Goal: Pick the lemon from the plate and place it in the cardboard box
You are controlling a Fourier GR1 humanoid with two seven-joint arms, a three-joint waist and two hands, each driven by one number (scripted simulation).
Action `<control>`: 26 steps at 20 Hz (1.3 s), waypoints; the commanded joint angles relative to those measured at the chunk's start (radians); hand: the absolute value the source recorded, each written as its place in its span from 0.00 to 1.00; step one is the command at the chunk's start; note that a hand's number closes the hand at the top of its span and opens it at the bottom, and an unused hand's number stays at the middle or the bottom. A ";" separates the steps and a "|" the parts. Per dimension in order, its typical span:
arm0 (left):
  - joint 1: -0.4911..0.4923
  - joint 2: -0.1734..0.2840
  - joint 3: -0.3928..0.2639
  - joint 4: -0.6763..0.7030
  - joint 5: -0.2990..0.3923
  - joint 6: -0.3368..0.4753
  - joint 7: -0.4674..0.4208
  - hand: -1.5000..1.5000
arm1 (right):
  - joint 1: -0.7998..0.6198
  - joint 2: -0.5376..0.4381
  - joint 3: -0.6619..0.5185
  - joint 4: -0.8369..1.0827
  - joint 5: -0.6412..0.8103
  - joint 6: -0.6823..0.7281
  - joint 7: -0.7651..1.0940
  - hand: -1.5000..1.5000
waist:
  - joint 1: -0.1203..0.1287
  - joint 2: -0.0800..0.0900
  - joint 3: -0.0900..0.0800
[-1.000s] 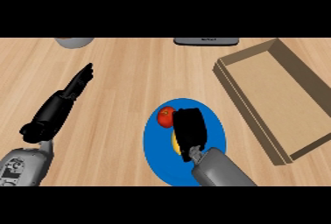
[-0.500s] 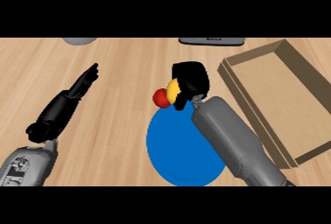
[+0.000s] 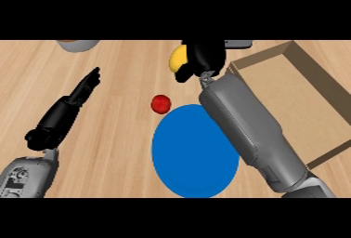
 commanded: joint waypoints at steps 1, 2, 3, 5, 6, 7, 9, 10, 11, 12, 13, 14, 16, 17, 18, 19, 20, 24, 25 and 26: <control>0.022 -0.005 0.011 0.029 -0.007 0.006 -0.036 0.50 | -0.028 -0.025 -0.083 -0.065 0.027 -0.082 0.151 1.00 | -0.017 -0.004 0.000; 0.009 0.042 0.045 -0.012 0.031 -0.036 0.005 0.50 | -0.025 -0.048 -0.114 -0.082 0.014 -0.075 0.169 1.00 | -0.013 -0.007 0.000; 0.045 -0.012 -0.007 -0.024 -0.007 0.000 -0.020 0.50 | -0.018 -0.075 -0.133 -0.086 0.019 -0.092 0.173 1.00 | -0.013 -0.005 0.000; 0.061 0.017 0.020 -0.073 0.020 -0.024 0.006 0.50 | -0.010 -0.125 -0.164 -0.091 0.039 -0.099 0.205 1.00 | -0.005 -0.006 0.001; 0.021 -0.013 -0.007 -0.096 -0.002 0.004 0.071 0.50 | -0.056 -0.148 -0.197 -0.052 0.021 -0.085 0.181 1.00 | -0.001 -0.002 0.001; 0.048 0.034 0.036 -0.060 0.036 -0.053 0.009 0.50 | -0.015 -0.176 -0.219 -0.029 0.014 -0.141 0.141 1.00 | 0.001 0.002 0.000; 0.031 0.000 0.026 -0.035 0.000 -0.011 0.006 0.50 | -0.021 -0.176 -0.231 -0.040 0.038 -0.149 0.195 1.00 | -0.004 0.001 0.000; 0.030 -0.022 0.007 0.041 -0.029 -0.004 -0.046 0.50 | 0.010 -0.212 -0.241 -0.100 0.005 -0.103 0.161 1.00 | -0.017 0.000 0.000; -0.026 -0.006 0.031 0.008 -0.002 -0.018 0.012 0.50 | -0.013 -0.234 -0.276 -0.020 0.001 -0.136 0.142 1.00 | -0.007 0.003 0.000; 0.008 -0.019 0.015 0.003 -0.025 -0.001 -0.007 0.50 | -0.001 -0.279 -0.304 -0.039 -0.035 -0.105 0.104 1.00 | -0.009 0.001 0.000; 0.041 0.004 0.026 -0.079 -0.003 -0.026 0.034 0.50 | 0.007 -0.279 -0.308 -0.039 -0.028 -0.106 0.116 1.00 | -0.002 -0.001 0.000; 0.012 -0.049 -0.010 -0.016 -0.048 0.017 0.020 0.50 | 0.048 -0.281 -0.288 -0.008 0.006 -0.144 0.098 1.00 | -0.007 0.002 0.000; 0.025 0.018 0.056 -0.025 0.012 -0.049 -0.006 0.50 | 0.035 -0.355 -0.301 0.011 -0.020 -0.028 0.053 1.00 | -0.005 0.000 0.000; -0.024 -0.015 0.037 -0.004 -0.002 -0.024 0.032 0.50 | 0.038 -0.398 -0.341 0.040 -0.081 0.008 -0.019 1.00 | -0.010 0.002 0.001; 0.005 -0.026 0.017 0.022 -0.037 -0.013 -0.039 0.50 | 0.046 -0.397 -0.347 0.086 -0.075 -0.005 -0.025 1.00 | -0.005 0.005 0.000; 0.047 -0.024 0.021 -0.013 -0.031 -0.010 -0.033 0.50 | 0.067 -0.403 -0.329 0.028 -0.086 0.108 0.009 1.00 | -0.013 -0.003 0.000; 0.010 -0.005 0.036 -0.025 -0.002 -0.040 -0.002 0.50 | 0.042 -0.402 -0.353 0.102 -0.109 0.134 0.003 1.00 | -0.003 0.001 0.000; 0.060 0.002 0.043 -0.038 -0.010 -0.041 -0.022 0.50 | 0.065 -0.464 -0.411 0.172 -0.188 0.260 -0.066 1.00 | 0.003 0.002 0.000; 0.015 -0.006 0.046 -0.049 0.011 -0.052 0.037 0.50 | 0.079 -0.459 -0.411 0.179 -0.194 0.259 -0.094 1.00 | -0.001 0.002 0.001; 0.047 -0.016 0.031 -0.057 -0.023 -0.030 -0.003 0.50 | 0.115 -0.454 -0.403 0.188 -0.188 0.253 -0.110 1.00 | -0.001 0.002 0.000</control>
